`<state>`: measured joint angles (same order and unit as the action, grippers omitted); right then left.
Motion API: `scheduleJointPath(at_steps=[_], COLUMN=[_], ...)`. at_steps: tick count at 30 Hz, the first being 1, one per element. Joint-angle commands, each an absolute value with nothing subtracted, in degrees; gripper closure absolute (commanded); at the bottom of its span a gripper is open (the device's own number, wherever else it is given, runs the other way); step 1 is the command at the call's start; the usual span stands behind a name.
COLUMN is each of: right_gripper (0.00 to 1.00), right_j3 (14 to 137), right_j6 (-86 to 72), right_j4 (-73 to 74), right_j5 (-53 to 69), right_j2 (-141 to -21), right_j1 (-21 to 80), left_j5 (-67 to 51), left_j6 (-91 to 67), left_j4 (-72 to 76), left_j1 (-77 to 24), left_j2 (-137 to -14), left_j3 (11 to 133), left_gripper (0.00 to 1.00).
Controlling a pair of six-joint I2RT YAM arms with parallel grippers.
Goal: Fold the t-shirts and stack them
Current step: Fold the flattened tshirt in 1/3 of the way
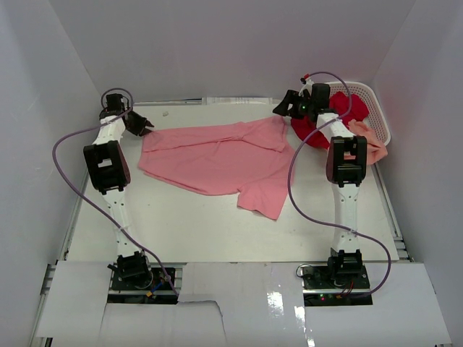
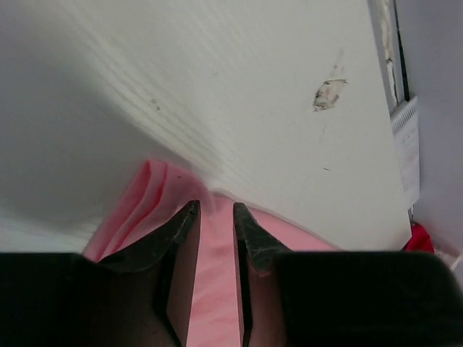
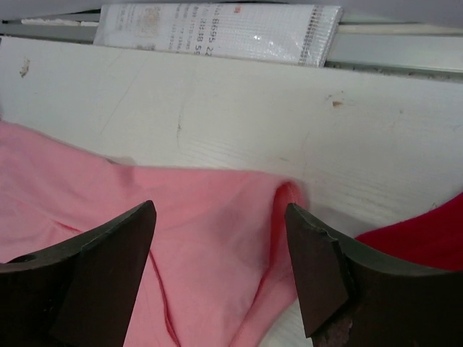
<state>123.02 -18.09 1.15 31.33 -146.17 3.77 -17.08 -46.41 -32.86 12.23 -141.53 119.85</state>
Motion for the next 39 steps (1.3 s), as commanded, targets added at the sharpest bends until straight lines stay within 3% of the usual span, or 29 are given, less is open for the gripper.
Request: scheduleJointPath(at_steps=[1,8,12,22,29,39], right_gripper=[0.22,0.26,0.25,0.24,0.23,0.23], right_j3=[120.42,110.57,113.28,116.36,121.63,123.75], right_j6=[-15.21,-12.13,-10.46,-11.6,-11.25,-12.48], right_j4=[-0.09,3.33,10.8,10.11,10.55,9.23], right_j5=[31.72,39.19,41.66,44.73,45.61,47.11], right_j2=[-138.26,-131.14,-132.97,-137.63,-142.73,-147.65], right_j1=[3.52,5.88,8.6,11.16,11.25,11.42], left_j5=[-20.48,-19.16,-20.82,-35.59,-42.44,-43.77], left_j6=[-43.52,-37.46,-36.39,-42.18,-48.69,-51.33], left_j4=[-32.61,-32.52,-31.73,-26.38,-15.14,-12.04], left_j1=[12.39,9.5,4.93,-7.46,-10.98,-12.48], left_j2=[-140.01,-132.46,-130.69,-145.01,-148.71,-151.87], left_j3=[125.41,126.31,124.11,134.9,131.66,131.31], left_gripper=[0.62,0.55,0.52,0.52,0.52,0.52])
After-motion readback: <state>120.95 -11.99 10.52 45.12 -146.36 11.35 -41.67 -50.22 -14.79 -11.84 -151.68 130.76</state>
